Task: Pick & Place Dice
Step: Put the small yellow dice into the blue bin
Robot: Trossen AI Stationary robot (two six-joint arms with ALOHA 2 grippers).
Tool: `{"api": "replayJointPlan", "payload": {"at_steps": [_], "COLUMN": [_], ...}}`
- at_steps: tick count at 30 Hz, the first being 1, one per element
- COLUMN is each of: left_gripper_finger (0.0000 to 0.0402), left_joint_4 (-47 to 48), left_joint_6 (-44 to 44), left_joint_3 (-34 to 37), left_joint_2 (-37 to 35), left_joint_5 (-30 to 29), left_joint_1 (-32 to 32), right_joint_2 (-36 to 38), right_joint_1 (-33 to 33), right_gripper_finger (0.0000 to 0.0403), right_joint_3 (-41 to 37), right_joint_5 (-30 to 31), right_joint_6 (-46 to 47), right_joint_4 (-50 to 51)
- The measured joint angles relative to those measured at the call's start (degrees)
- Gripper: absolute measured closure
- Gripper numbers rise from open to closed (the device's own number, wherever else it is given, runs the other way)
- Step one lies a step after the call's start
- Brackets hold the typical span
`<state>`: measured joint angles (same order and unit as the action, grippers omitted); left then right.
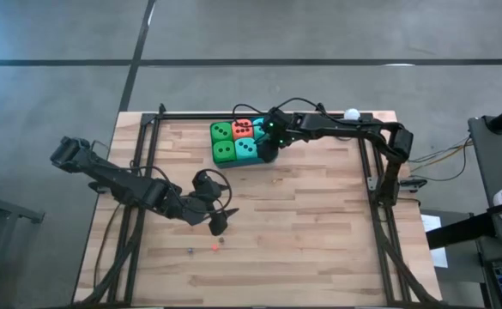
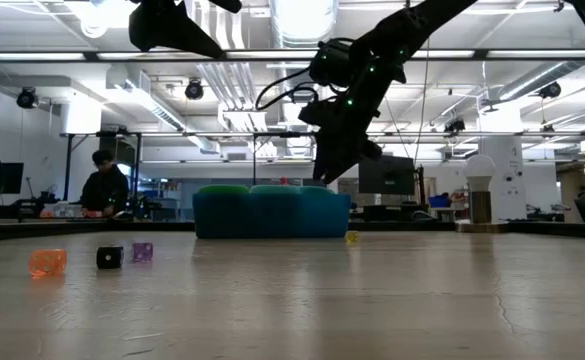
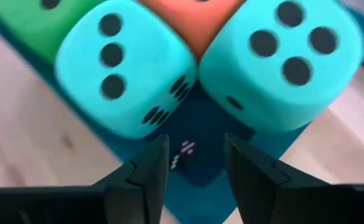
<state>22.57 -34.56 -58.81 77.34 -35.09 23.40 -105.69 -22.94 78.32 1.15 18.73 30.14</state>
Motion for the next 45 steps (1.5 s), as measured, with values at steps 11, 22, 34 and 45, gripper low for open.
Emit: {"api": "replayJointPlan", "payload": {"at_steps": [11, 22, 34, 45], "left_gripper_finger": [0.0026, 0.003, 0.0027, 0.0025], "left_joint_4": [0.0, 0.0, 0.0, 0.0], "left_joint_6": [0.0, 0.0, 0.0, 0.0], "left_joint_3": [0.0, 0.0, 0.0, 0.0], "left_joint_2": [0.0, 0.0, 0.0, 0.0], "left_joint_5": [0.0, 0.0, 0.0, 0.0], "left_joint_1": [0.0, 0.0, 0.0, 0.0], "right_joint_2": [6.7, 6.5, 0.1, -0.3], "right_joint_1": [2.6, 13.8, 14.4, 14.4], "right_gripper_finger": [0.0258, 0.0278, 0.0281, 0.0261], "right_joint_3": [0.0, -4.1, -6.5, -6.5], "right_joint_5": [-4.6, 1.3, 1.5, 1.5], "right_joint_6": [2.4, 9.3, 12.8, 14.1], "right_joint_4": [13.3, 12.3, 9.4, 7.6]}}
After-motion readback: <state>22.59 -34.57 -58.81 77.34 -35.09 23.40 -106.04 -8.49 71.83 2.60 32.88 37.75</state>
